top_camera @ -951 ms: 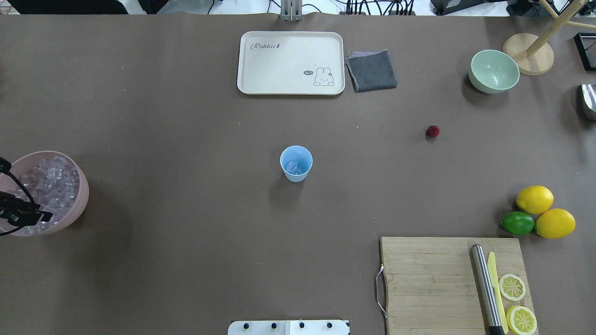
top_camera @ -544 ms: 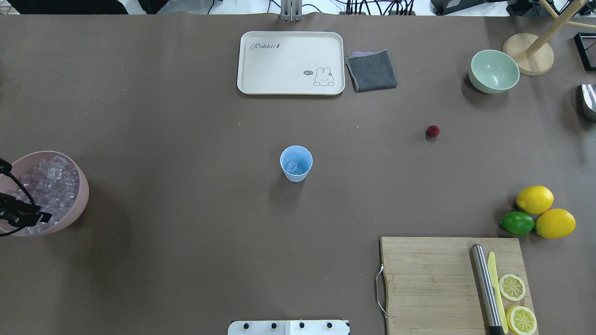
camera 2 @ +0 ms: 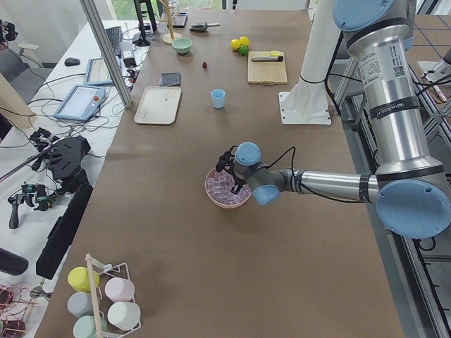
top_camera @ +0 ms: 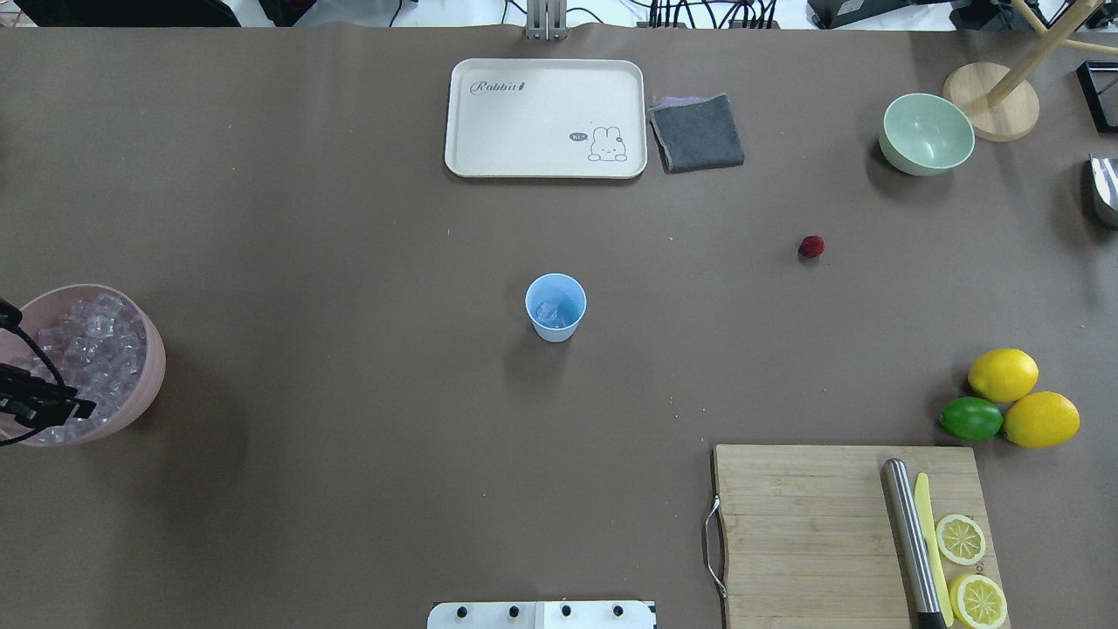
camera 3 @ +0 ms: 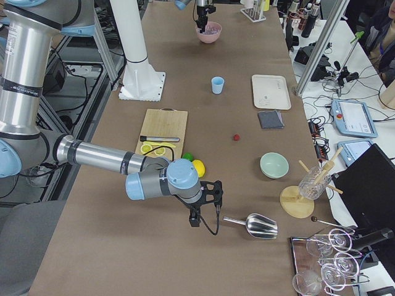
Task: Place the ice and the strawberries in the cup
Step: 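Lower the left gripper into the ice and close on a cube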
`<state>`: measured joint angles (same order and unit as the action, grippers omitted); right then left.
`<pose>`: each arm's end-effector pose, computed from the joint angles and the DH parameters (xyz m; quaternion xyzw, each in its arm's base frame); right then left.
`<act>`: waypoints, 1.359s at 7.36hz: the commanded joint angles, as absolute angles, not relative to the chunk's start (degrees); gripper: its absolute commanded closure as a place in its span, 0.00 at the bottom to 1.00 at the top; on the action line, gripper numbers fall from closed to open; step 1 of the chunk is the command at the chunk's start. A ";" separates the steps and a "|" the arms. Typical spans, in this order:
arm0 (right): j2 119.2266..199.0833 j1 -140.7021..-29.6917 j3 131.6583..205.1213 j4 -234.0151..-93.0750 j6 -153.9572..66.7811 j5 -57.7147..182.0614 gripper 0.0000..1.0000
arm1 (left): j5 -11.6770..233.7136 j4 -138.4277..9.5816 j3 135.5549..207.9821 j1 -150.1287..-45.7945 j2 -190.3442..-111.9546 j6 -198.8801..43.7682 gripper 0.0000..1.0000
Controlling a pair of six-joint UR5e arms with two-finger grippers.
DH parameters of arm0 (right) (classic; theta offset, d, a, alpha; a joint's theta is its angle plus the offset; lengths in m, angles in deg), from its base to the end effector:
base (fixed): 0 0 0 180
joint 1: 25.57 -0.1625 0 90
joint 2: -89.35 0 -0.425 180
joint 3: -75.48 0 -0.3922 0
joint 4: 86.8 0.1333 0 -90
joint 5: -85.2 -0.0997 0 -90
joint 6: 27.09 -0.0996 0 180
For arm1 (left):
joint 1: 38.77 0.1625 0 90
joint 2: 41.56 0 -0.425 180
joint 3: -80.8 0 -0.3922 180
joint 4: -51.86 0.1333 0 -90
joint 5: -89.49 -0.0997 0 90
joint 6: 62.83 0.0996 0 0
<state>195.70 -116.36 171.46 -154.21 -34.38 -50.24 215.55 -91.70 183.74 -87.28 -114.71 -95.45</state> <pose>0.0675 -0.3775 0.6881 0.0762 -0.3890 0.0236 0.9178 0.2051 -0.3446 0.5721 0.1493 0.4648 0.1963 0.8504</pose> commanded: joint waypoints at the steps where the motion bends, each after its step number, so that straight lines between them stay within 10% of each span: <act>1: 195.69 -116.36 171.46 -154.21 -34.38 -50.24 0.00 | 215.70 -91.76 183.81 -87.19 -114.68 -95.52 0.78; 3: 195.69 -116.36 171.46 -154.12 -34.38 -50.24 0.00 | 216.39 -91.84 183.98 -87.28 -114.68 -95.52 1.00; 10: 195.69 -116.36 171.46 -154.12 -34.38 -50.24 0.00 | 233.87 -88.44 183.54 -99.30 -124.58 -95.61 1.00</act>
<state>195.70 -116.36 171.48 -154.12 -34.38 -50.26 230.82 -90.33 183.57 -96.26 -121.15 -95.54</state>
